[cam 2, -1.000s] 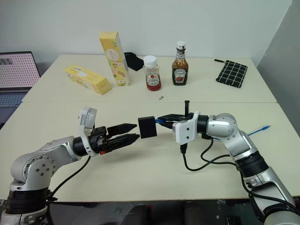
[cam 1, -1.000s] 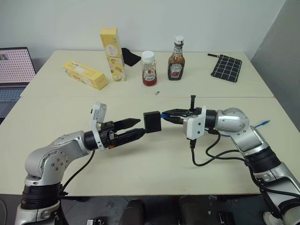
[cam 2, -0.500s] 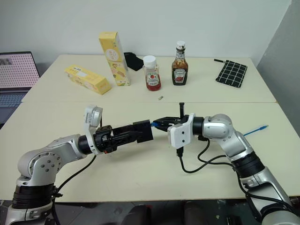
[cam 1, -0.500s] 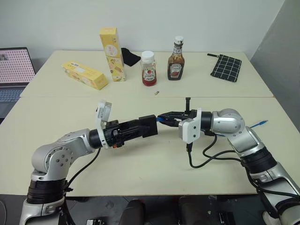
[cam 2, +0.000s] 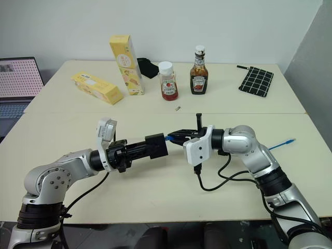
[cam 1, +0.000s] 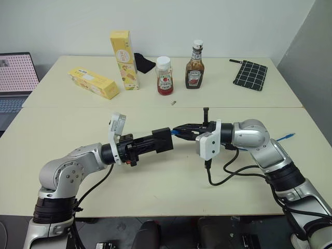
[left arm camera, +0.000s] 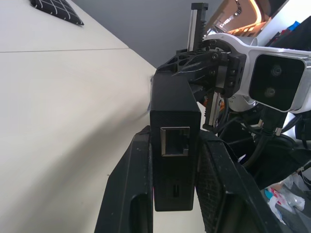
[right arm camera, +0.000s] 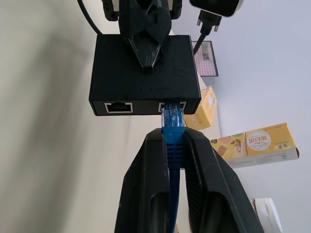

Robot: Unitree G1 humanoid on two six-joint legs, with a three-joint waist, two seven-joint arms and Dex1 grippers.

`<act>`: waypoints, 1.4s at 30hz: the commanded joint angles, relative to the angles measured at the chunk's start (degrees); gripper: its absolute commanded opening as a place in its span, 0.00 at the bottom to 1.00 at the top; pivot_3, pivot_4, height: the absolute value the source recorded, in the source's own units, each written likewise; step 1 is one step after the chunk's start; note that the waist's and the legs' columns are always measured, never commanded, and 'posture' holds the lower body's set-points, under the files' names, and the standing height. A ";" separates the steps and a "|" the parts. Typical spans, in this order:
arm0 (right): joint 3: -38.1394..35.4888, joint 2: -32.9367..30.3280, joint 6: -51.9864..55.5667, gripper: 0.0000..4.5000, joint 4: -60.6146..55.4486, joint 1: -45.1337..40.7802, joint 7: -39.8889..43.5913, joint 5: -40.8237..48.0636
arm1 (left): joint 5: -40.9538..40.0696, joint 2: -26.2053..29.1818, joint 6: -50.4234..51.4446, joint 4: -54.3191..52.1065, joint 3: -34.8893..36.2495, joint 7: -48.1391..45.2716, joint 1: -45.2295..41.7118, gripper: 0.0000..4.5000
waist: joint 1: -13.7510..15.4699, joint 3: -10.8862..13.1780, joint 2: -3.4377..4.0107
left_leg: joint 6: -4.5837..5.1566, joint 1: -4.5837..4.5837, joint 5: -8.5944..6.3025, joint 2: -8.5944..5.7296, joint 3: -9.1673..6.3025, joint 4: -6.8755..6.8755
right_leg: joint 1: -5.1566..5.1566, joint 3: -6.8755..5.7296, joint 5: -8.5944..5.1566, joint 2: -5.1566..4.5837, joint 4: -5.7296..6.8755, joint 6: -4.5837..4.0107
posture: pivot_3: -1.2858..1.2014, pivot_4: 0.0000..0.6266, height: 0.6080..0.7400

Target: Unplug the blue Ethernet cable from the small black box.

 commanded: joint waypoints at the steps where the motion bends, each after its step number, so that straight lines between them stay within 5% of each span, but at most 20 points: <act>1: -0.03 -0.64 -2.08 0.33 -2.35 -1.17 1.18 1.02 | 0.91 0.89 -1.30 -0.22 -0.33 -1.81 -0.72 0.18 | 0.00 0.00 0.00 | 0.00 0.00 0.00 0.00 -0.01 0.00 | 0.00 0.00 0.00 0.00 0.00 0.00 | 0.52 0.24 1.00; 6: -2.04 -3.20 8.86 0.62 -7.38 0.42 7.16 10.57 | 5.20 2.28 -4.78 1.05 -2.73 -5.41 -1.78 0.18 | 0.05 0.00 0.00 | 0.00 -0.02 0.00 -0.01 -0.01 0.00 | 0.00 -0.01 0.00 0.00 0.00 0.00 | 0.52 0.24 1.00; 8: -2.99 -4.62 16.92 0.62 -10.64 1.35 9.39 15.47 | 6.62 2.41 -6.11 1.87 -3.49 -6.60 -2.43 0.18 | 0.16 0.00 0.00 | 0.00 -0.02 0.00 -0.01 -0.05 0.00 | 0.02 -0.03 0.00 -0.01 -0.01 0.00 | 0.52 0.24 1.00; 12: -6.90 -8.39 50.12 0.62 -21.68 2.64 10.87 37.30 | 11.01 3.28 -11.60 4.47 -5.24 -11.00 -3.92 0.18 | 0.18 0.01 0.01 | 0.00 -0.07 0.00 -0.01 -0.08 0.01 | 0.01 -0.02 0.00 -0.03 -0.02 -0.01 | 0.52 0.24 1.00; 16: -9.67 -5.56 62.14 0.62 -22.94 2.98 5.37 43.96 | 15.00 3.33 -19.06 6.72 -6.92 -16.49 -4.64 0.18 | -0.04 0.00 0.01 | 0.02 -0.05 -0.01 0.01 -0.07 0.00 | 0.00 -0.02 0.00 -0.07 -0.02 -0.01 | 0.52 0.24 1.00; 29: -11.54 2.34 78.37 0.62 -24.40 5.59 -3.30 51.96 | 14.16 1.99 -22.56 7.26 -6.96 -23.55 -3.30 0.18 | -0.02 0.01 0.01 | 0.02 -0.21 -0.01 -0.03 -0.06 0.00 | -0.14 -0.05 -0.01 0.00 -0.03 -0.01 | 0.52 0.24 1.00; 42: -10.53 3.70 79.67 0.62 -21.97 4.53 -2.91 51.14 | 13.24 2.18 -21.56 5.27 -6.07 -23.21 -1.74 0.18 | -0.03 0.01 0.01 | 0.03 -0.20 -0.01 -0.03 -0.06 -0.01 | -0.15 -0.07 -0.01 0.03 -0.03 -0.01 | 0.52 0.24 1.00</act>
